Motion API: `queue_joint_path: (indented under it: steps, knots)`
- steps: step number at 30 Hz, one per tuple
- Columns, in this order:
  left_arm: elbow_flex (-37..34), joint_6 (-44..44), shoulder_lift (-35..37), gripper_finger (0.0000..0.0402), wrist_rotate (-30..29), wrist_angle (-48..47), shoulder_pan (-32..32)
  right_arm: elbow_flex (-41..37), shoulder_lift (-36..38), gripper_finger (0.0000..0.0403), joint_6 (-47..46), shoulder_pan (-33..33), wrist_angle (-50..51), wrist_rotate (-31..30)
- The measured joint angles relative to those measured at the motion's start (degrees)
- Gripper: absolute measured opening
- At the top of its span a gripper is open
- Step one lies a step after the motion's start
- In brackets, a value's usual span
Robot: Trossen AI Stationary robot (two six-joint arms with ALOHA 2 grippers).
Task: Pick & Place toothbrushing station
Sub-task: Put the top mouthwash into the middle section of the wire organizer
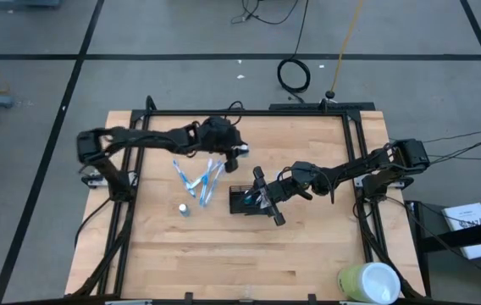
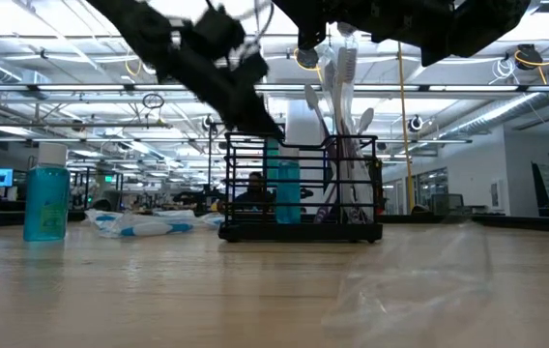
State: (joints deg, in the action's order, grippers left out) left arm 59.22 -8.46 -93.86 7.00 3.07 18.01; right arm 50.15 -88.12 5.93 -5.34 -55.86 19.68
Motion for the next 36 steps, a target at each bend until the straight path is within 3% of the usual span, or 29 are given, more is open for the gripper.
queue_joint_path:
  steps: [6, 11, 26, 36]
  knots:
    - [0.02, 0.59, 8.66, 0.01, -2.35, -7.93, -7.32, 0.0, 0.0, 0.021, 0.0, 0.0, 0.0, 0.0]
    - [0.0, 2.18, 10.37, 0.01, -6.33, -8.33, -13.49, 0.0, 0.0, 0.021, 0.0, 0.0, 0.0, 0.0]
    - [-0.02, 5.79, 9.41, 0.01, -10.09, -3.89, -22.88, 0.0, 0.0, 0.021, 0.0, 0.0, 0.0, 0.0]
    - [0.0, 7.22, 1.38, 0.01, -10.03, 3.05, -25.06, 0.0, 0.0, 0.021, 0.0, 0.0, 0.0, 0.0]
